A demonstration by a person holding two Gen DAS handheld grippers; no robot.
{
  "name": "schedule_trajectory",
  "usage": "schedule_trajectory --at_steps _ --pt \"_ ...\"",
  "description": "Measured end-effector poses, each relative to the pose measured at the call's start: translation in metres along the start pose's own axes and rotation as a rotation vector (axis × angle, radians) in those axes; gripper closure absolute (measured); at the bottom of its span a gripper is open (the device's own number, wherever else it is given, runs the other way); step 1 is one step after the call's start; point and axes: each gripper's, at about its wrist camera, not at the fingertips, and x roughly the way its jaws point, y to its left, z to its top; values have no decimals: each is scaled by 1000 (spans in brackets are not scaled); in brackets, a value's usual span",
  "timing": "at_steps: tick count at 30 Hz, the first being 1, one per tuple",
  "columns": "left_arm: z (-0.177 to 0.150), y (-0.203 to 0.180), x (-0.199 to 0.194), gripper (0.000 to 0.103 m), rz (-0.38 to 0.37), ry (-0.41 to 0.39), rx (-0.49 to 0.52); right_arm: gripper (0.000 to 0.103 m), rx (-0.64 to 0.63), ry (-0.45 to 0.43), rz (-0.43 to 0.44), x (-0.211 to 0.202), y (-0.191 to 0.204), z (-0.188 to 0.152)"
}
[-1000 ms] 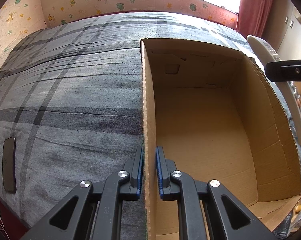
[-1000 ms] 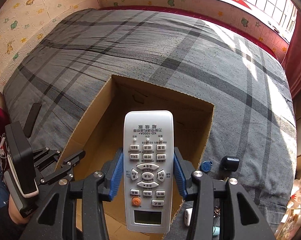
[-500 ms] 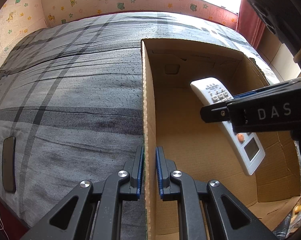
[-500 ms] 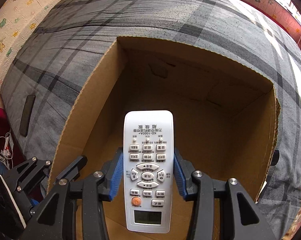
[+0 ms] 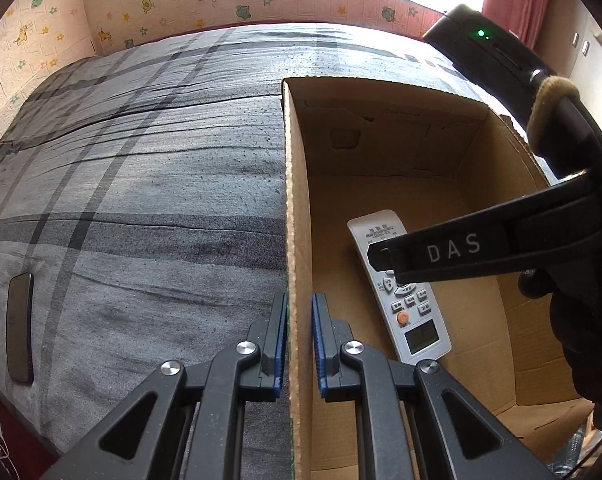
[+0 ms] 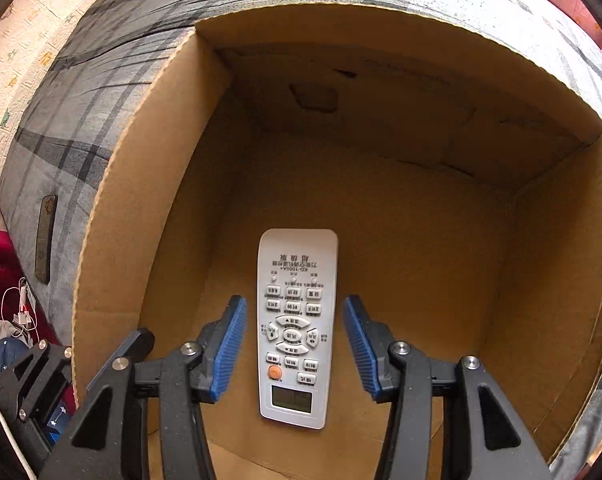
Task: Organize rigid objects
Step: 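Open the right gripper to drop the remote into the box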
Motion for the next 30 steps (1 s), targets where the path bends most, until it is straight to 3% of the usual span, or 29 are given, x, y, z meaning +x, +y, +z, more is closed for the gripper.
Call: schedule_trajectory --at_steps 4,17,30 --pt "-1 -1 0 90 0 3 -2 36 -7 -27 -8 -12 -2 -1" --pt "0 -3 -1 90 4 4 -2 25 -59 -138 -81 -64 10 -11" --pt "1 -8 -3 90 20 5 4 1 -52 -251 -124 -120 -18 -34"
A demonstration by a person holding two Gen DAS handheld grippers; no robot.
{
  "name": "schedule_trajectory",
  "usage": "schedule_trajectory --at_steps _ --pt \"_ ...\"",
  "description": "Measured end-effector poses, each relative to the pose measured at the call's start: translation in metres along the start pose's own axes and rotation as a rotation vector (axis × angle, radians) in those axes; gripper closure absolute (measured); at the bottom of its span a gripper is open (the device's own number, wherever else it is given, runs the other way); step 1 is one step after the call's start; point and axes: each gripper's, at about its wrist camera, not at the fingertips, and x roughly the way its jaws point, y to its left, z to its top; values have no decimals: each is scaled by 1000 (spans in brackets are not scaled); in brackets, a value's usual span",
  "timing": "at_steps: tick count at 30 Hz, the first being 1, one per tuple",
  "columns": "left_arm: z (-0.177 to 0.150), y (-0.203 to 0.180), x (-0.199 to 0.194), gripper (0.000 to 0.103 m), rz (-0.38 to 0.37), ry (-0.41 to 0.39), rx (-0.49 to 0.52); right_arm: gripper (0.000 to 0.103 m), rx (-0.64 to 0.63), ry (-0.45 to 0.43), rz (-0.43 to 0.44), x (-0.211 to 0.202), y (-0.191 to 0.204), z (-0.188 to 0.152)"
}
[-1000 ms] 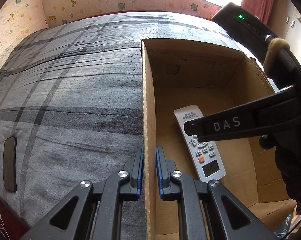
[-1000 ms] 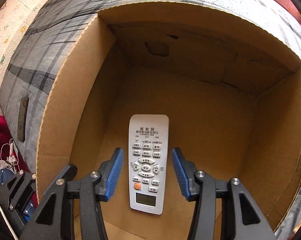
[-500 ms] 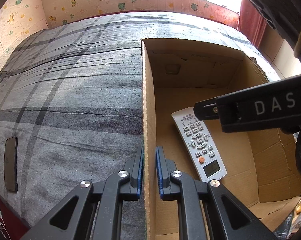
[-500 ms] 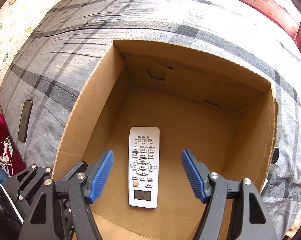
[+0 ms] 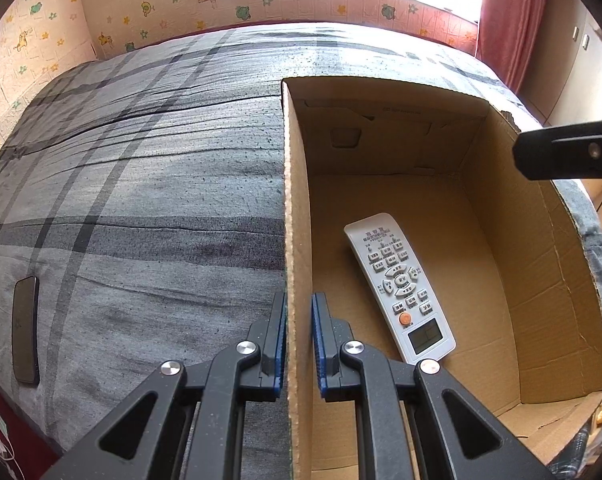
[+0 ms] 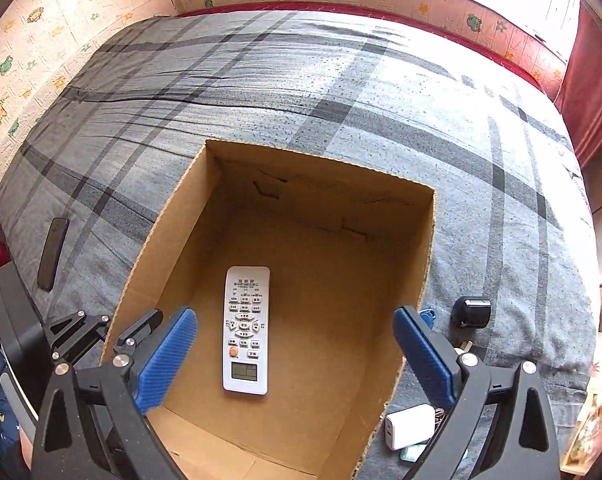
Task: Organize rigid objects
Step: 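Open the right gripper to drop the remote into the box, then move the right gripper to the light-blue bottle and grasp it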
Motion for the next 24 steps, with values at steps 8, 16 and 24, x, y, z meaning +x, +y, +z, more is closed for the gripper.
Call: schedule_trajectory --at_steps 8,16,24 --pt "1 -1 0 90 2 1 -2 0 45 -44 -58 -38 -49 -29" --pt "1 -2 0 90 4 1 -1 0 110 -52 -158 -58 -100 -65" --pt "0 -4 1 90 12 1 3 0 186 -20 -180 -48 -129 -106"
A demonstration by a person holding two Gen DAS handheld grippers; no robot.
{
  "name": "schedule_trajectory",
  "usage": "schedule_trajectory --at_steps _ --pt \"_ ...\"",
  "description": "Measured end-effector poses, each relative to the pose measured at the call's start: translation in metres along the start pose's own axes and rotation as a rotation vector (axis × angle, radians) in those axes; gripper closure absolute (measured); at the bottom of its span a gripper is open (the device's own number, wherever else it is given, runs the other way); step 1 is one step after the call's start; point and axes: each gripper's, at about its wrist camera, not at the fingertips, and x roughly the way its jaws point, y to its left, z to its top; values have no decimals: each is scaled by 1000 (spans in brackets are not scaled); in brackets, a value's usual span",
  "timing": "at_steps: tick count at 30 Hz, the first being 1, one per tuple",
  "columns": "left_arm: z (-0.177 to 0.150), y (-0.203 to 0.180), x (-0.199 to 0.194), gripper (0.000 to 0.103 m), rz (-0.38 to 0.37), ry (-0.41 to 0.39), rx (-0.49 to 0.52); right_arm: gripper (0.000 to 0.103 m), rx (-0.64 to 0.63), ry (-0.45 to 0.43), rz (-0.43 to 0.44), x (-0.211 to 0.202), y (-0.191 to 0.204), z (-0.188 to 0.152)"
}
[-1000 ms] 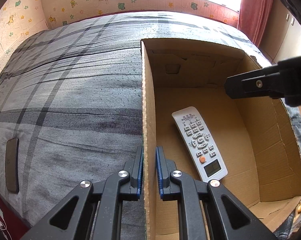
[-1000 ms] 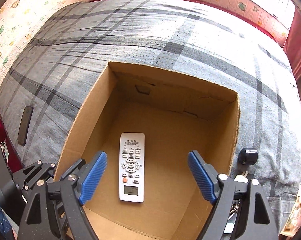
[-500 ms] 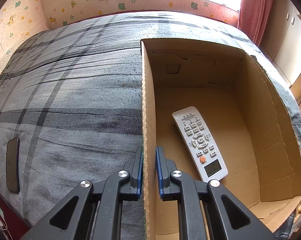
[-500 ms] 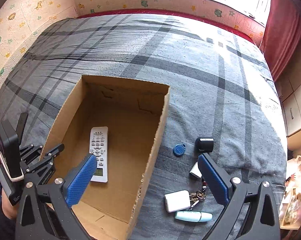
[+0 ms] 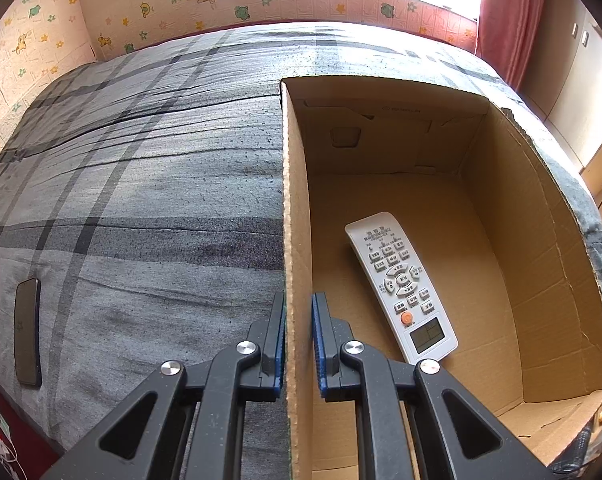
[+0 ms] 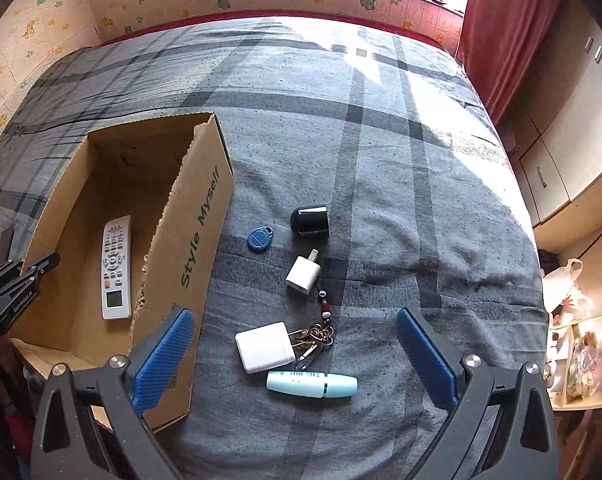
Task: Organize rigid objects
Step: 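Move the right gripper to the light-blue bottle and grasp it, then lift the light-blue bottle and carry it over the box with the right gripper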
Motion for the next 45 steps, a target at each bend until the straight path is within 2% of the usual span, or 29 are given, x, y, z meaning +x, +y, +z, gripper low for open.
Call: schedule_trajectory --at_steps 10,19,26,33,35,36,45 --pt "2 0 0 90 0 4 -2 0 81 71 -13 52 -20 -53" --pt "0 0 0 90 -5 1 -13 0 91 133 6 87 -23 -78" --pt "0 2 1 90 -4 -1 -17 0 111 164 20 104 -23 -88" --pt "0 -1 1 90 5 -2 -12 0 121 154 15 108 -22 -89" --pt "-1 0 1 90 6 -3 -11 5 124 150 23 108 -20 -88" --pt "-1 0 1 90 6 -3 -11 12 127 147 27 106 -20 -89" --pt "0 2 1 90 -2 -3 -20 13 149 138 41 98 -21 -89"
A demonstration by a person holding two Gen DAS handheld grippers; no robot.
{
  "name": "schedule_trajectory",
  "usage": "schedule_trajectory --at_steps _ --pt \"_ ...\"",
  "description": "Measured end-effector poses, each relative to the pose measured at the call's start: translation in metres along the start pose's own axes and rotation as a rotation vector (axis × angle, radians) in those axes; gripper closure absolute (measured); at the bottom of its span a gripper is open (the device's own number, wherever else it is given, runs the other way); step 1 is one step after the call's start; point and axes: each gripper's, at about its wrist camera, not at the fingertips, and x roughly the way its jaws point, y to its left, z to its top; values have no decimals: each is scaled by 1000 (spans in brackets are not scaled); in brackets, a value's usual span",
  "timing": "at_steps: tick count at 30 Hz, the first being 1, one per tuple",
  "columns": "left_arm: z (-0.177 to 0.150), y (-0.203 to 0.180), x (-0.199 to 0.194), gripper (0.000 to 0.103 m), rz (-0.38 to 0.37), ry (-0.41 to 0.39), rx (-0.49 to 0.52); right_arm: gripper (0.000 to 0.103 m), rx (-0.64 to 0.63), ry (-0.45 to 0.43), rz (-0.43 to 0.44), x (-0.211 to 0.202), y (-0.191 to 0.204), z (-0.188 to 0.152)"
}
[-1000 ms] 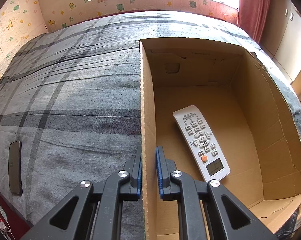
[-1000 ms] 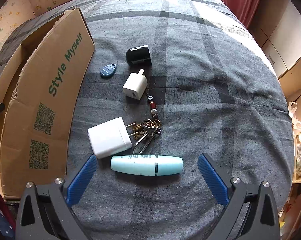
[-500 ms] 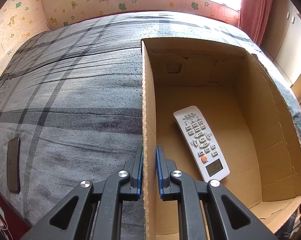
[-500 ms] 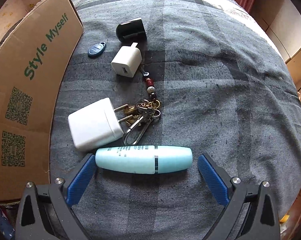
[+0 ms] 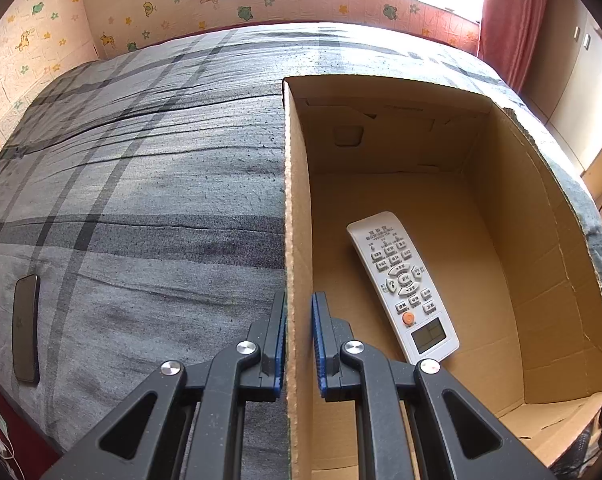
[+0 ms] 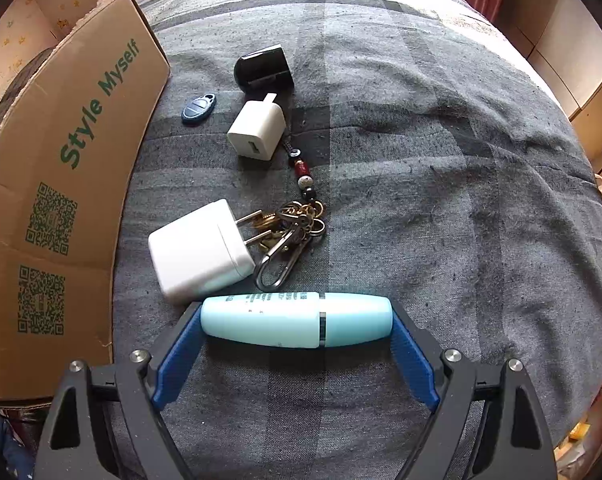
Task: Organize rigid objects
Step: 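Lift the light-blue bottle and carry it over the box with the right gripper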
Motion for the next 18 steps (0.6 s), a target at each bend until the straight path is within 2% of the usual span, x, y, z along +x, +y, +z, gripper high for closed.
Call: schedule_trajectory --at_steps 11,18 --pt "0 0 0 90 4 1 5 13 -18 -50 10 -33 -4 16" --pt "1 0 0 90 1 1 1 13 -42 -87 11 -56 10 27"
